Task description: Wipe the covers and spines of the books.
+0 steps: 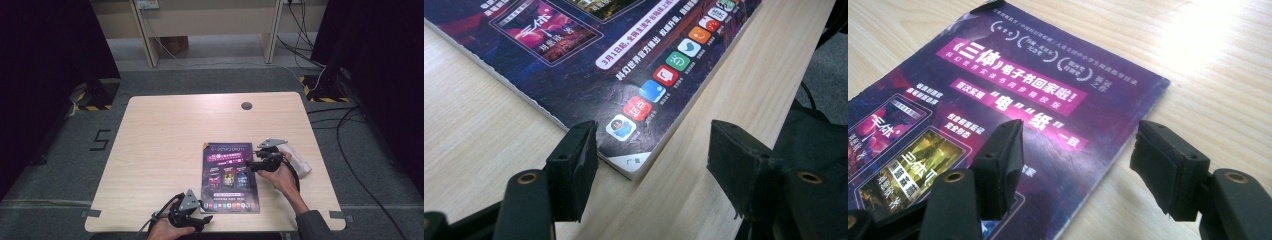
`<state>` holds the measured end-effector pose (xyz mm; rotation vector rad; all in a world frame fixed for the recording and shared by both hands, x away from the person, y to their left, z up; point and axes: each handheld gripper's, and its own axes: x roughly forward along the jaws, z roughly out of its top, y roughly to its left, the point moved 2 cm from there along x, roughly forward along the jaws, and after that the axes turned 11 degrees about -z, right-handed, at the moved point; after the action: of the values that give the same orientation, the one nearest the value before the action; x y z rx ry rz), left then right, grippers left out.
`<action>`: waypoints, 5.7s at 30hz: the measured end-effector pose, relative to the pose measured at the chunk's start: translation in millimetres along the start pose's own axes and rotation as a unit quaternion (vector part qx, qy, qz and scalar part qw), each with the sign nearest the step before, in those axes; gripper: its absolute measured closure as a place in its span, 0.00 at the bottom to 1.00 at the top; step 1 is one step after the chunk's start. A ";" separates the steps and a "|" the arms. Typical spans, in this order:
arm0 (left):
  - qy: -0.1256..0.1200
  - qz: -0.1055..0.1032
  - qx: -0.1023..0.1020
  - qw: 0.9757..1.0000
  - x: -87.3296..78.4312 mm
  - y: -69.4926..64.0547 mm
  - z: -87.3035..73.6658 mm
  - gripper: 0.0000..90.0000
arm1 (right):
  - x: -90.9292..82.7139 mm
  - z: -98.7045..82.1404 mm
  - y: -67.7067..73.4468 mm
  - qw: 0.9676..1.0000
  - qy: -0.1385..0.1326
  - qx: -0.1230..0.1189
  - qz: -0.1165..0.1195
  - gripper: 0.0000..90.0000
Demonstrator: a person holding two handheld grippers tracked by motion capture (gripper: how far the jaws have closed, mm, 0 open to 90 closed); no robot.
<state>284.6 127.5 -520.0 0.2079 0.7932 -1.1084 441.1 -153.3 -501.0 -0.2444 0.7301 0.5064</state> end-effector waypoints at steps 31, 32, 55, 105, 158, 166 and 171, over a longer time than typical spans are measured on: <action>0.007 0.052 0.031 0.998 6.4 6.4 5.5 0.42 | -44.4 -19.6 -30.1 0.999 -0.014 0.019 -0.033 0.40; 0.009 0.050 0.032 0.998 6.7 6.4 5.7 0.42 | -45.2 -19.4 -30.7 0.999 -0.015 0.019 -0.034 0.40; -0.026 0.044 0.028 0.998 1.5 7.0 11.1 0.30 | -63.8 -33.9 -84.0 0.992 0.000 0.061 -0.113 0.41; -0.017 0.036 0.020 0.999 19.6 21.4 17.4 0.28 | -43.7 -27.0 -84.0 0.995 0.010 0.052 -0.081 0.88; -0.013 0.022 0.016 1.000 30.2 18.8 24.6 0.22 | 36.8 22.1 -18.9 0.997 0.038 -0.022 -0.063 0.88; -0.013 0.022 0.018 1.000 30.1 18.6 24.5 0.22 | 41.1 27.9 15.6 0.997 0.037 -0.063 -0.017 0.88; -0.014 0.023 0.017 1.000 30.1 18.3 24.3 0.22 | 40.9 25.8 -7.9 0.998 0.035 -0.029 -0.050 0.88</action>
<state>318.0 101.6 -526.7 0.2382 0.7419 -1.0808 485.9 -135.6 -510.2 -0.3529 0.7677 0.4251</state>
